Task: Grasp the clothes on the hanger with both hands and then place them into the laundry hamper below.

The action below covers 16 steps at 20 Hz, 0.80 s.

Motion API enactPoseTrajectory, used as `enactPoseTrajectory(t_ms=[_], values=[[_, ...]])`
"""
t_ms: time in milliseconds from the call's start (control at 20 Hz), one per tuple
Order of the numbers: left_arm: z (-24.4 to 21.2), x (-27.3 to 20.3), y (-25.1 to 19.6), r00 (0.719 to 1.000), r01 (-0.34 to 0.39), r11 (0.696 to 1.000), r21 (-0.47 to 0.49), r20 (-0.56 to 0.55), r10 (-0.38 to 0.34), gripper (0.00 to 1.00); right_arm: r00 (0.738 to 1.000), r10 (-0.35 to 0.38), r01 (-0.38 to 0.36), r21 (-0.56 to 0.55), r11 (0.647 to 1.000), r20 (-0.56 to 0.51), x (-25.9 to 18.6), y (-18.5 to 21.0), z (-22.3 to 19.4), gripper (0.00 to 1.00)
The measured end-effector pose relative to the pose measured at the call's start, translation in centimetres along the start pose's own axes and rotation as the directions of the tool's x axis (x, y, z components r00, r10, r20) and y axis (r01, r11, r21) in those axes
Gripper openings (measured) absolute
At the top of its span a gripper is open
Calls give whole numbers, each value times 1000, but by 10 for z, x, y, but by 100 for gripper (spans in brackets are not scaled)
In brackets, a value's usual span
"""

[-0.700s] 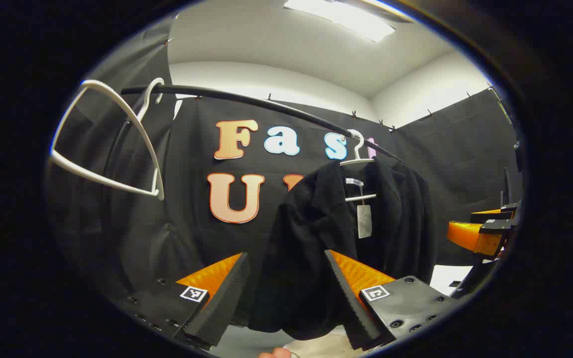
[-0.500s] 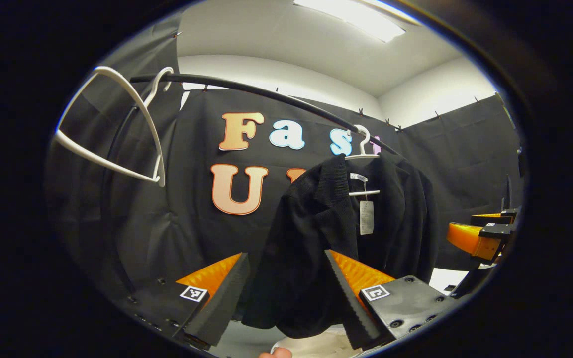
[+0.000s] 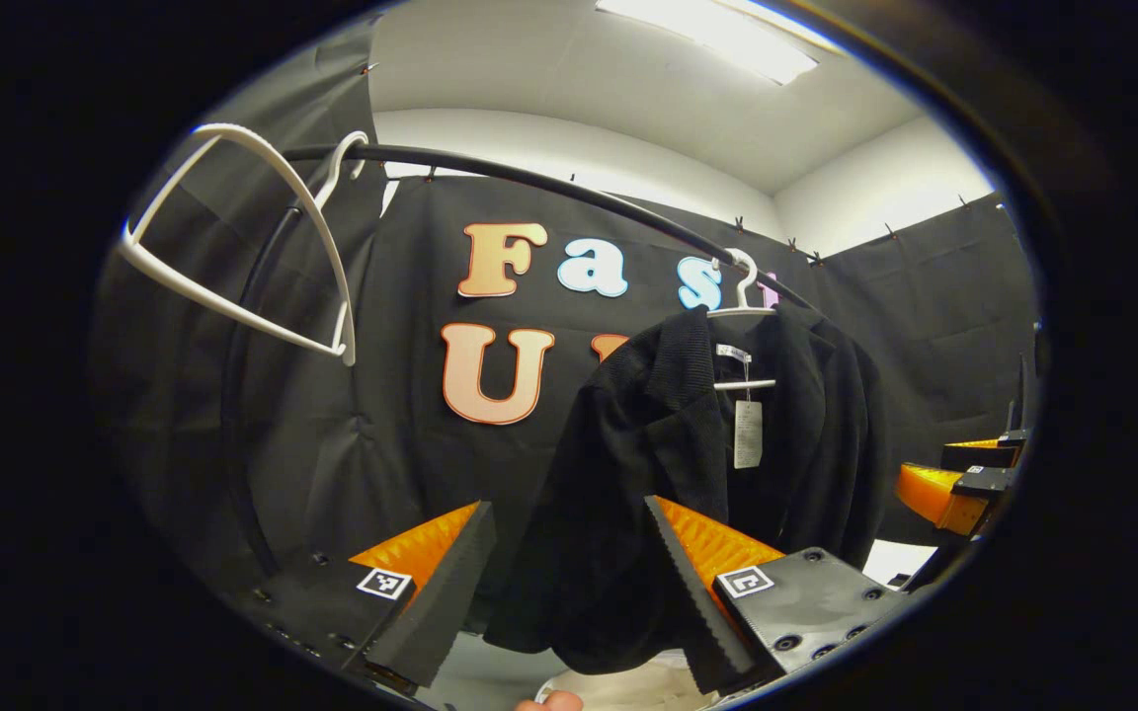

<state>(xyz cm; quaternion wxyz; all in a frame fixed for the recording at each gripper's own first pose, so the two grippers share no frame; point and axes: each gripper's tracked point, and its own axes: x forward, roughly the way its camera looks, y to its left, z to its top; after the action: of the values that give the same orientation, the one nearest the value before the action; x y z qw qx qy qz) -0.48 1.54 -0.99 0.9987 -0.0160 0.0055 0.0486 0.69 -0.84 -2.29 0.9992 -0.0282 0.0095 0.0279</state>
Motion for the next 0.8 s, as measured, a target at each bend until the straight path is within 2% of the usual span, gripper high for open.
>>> enactPoseTrajectory(t_ms=[300,800], values=[[3,2,3,1000,-18,1000,1,16,18,96,999,26,-26,-15,1000,20,1,5,4,93],[2,6,7,1000,-7,1000,-14,13,7,96,998,66,-66,-10,998,19,10,21,8,93]])
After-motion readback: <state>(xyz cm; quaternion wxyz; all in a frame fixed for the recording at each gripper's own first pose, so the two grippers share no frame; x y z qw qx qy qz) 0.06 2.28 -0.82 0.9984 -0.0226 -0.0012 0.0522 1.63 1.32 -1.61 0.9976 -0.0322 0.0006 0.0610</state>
